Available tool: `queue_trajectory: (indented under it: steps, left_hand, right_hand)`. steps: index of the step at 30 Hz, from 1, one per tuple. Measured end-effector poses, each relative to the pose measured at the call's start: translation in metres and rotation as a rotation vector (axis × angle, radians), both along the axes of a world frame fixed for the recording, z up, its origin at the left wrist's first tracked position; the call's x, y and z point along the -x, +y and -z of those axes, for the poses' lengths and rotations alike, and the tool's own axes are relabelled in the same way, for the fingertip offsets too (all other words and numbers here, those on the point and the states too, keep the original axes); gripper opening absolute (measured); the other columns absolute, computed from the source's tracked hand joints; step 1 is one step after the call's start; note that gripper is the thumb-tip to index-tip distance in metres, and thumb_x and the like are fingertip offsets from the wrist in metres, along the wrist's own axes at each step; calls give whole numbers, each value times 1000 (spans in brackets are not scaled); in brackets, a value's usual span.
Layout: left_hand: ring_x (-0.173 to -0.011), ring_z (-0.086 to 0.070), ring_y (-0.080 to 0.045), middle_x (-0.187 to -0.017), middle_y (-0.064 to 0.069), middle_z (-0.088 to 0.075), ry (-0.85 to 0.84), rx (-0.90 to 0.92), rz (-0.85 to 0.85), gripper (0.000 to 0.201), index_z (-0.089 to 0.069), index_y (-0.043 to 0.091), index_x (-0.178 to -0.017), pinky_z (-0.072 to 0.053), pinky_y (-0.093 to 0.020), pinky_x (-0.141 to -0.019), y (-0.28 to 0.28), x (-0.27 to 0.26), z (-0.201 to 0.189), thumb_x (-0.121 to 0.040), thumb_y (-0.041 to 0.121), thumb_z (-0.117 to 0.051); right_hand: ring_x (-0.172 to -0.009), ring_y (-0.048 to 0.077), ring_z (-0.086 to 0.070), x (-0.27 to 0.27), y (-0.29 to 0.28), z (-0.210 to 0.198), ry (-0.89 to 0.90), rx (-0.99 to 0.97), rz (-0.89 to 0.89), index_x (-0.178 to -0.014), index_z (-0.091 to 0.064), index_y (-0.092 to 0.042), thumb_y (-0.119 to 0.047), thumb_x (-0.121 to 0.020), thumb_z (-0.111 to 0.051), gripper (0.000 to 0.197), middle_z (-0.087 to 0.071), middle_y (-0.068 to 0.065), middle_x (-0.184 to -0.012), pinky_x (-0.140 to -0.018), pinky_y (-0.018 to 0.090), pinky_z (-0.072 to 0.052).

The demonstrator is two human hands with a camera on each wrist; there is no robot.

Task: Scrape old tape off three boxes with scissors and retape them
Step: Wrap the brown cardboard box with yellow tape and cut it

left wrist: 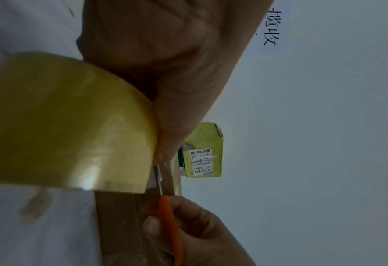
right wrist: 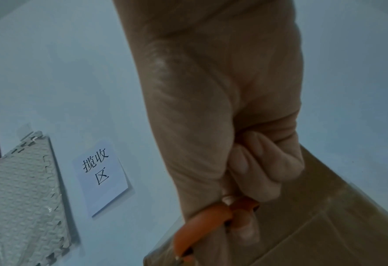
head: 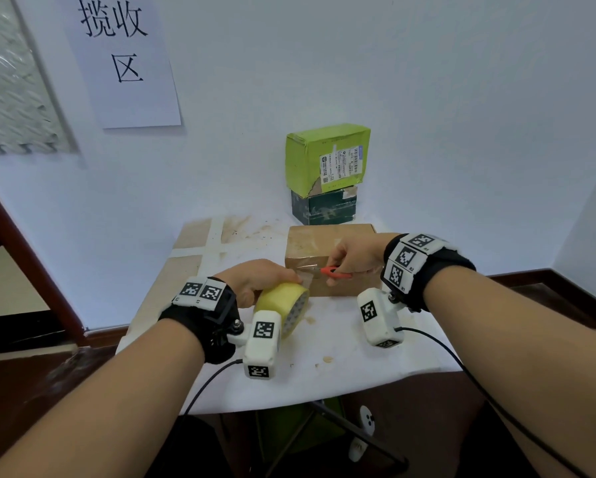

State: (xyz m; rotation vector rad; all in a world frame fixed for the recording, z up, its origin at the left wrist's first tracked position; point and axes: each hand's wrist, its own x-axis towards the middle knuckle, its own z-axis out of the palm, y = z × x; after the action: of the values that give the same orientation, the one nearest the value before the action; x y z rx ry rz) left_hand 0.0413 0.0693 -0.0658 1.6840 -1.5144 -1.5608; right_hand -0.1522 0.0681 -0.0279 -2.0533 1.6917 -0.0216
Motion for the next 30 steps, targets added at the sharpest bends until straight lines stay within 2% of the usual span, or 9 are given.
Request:
queue_trajectory:
  steps: [4,6,8,10,13,17,23,27,30]
  left_hand:
    - [-81,-66,-23,-94,-12,-70,-88,108,50,15,-69,5,-98,-55,-35,-78,-1,0,-3,-86,15,-69]
    - [-88,-66,-24,-100,-12,-71,-125,114,85,13,-73,9,-94,-56,-37,-85,-3,-1,-5,-84,17,-71]
    - [-83,-66,-22,-95,-10,-71,-120,119,89,6,-72,12,-88,-57,-33,-78,-4,-2,-8,-84,15,-71]
    - [-77,-66,-19,-90,-8,-70,-82,109,69,10,-68,9,-96,-56,-29,-68,-3,0,-10,-87,14,-68]
    - [-77,-66,-20,-93,-10,-69,-12,48,45,23,-65,3,-110,-56,-30,-70,0,2,-6,-89,14,-65]
    - [-83,-68,-26,-101,-16,-71,65,-19,-10,31,-63,1,-115,-57,-35,-76,2,3,5,-88,16,-66]
    - [-89,-67,-26,-109,-17,-69,100,-43,-60,33,-60,2,-116,-56,-37,-81,1,1,12,-92,24,-62]
    - [-101,-66,-31,-114,-19,-68,94,-41,-69,33,-63,3,-116,-52,-44,-95,-2,0,15,-91,24,-64]
    - [-104,-65,-32,-114,-19,-68,93,-43,-63,31,-64,4,-115,-50,-45,-97,-4,0,16,-91,24,-64]
  right_hand:
    - [-57,3,-41,-2,2,0,49,56,-8,-95,-74,-25,-40,-77,-76,23,-51,-14,-61,-51,16,-31]
    - [-56,2,-42,-1,1,0,40,55,-8,-95,-74,-24,-41,-77,-76,25,-53,-15,-61,-51,16,-32]
    - [-44,0,-41,0,3,0,-30,-31,4,-89,-71,-17,-39,-81,-72,23,-51,-14,-51,-44,13,-32]
    - [-33,2,-32,-1,4,1,-104,-195,16,-78,-58,-14,-38,-88,-64,27,-44,-9,-45,-35,13,-28]
    - [-33,6,-26,-2,4,6,-263,-393,101,-74,-49,-19,-37,-90,-60,27,-39,-3,-52,-32,13,-22]
    - [-34,6,-23,-2,-1,13,-363,-555,128,-67,-46,-22,-40,-88,-60,32,-40,-3,-51,-32,12,-19]
    - [-35,5,-21,-4,-4,14,-300,-459,118,-70,-49,-21,-38,-87,-63,28,-39,-3,-54,-31,13,-19]
    - [-35,6,-25,0,-2,13,-256,-392,75,-52,-58,-21,-31,-90,-63,40,-40,-4,-49,-33,14,-22]
    - [-36,7,-26,0,-2,12,-272,-385,64,-49,-62,-22,-29,-89,-66,40,-41,-2,-52,-34,14,-24]
